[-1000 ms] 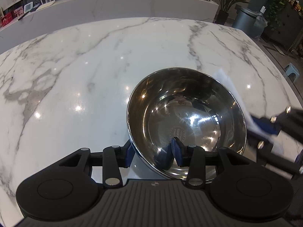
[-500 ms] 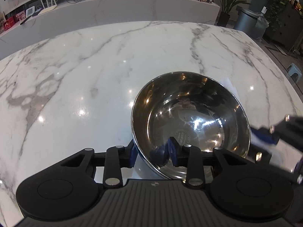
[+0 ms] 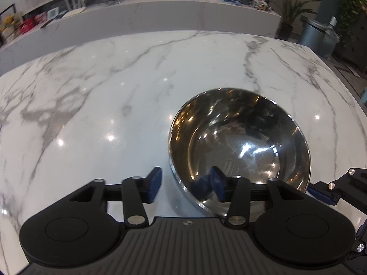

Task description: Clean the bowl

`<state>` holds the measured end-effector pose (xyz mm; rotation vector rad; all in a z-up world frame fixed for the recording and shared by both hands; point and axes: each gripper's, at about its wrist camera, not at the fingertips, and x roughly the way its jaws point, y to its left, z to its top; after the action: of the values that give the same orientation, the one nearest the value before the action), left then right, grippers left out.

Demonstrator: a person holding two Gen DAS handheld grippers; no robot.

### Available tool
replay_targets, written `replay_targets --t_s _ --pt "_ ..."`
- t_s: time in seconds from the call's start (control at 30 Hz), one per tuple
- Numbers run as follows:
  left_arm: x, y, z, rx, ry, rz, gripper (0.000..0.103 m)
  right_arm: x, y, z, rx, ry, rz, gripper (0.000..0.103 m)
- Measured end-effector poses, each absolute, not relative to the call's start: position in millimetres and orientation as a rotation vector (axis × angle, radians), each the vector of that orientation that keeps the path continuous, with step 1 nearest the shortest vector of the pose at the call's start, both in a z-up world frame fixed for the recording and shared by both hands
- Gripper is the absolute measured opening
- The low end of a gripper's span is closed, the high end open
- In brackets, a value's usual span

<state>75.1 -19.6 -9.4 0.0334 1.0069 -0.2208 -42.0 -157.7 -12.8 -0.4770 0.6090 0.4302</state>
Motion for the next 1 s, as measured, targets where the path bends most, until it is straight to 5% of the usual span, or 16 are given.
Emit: replay_targets --t_s 0.3,0.43,0.57,1.0 --pt "63.7 -15.0 -6.2 -0.052 1.018 -0.2 0.048 -27.9 -166.7 -3.8 -0.504 0.545 0.363 0.011" --pt "66.9 -19.2 -6.5 -0.011 1.014 -0.225 0.034 -24.8 -169.6 1.2 -0.543 0.509 0.359 0.011" --pt "71.3 -24.6 -7.2 0.03 1.009 -0.241 0.031 -26.5 -170.7 -0.4 -0.571 0.501 0.374 0.011" --pt "78.8 -39.7 -6.6 0.088 0.998 -0.295 0.029 -28.8 -173.5 -14.8 -0.532 0.591 0.388 0.011"
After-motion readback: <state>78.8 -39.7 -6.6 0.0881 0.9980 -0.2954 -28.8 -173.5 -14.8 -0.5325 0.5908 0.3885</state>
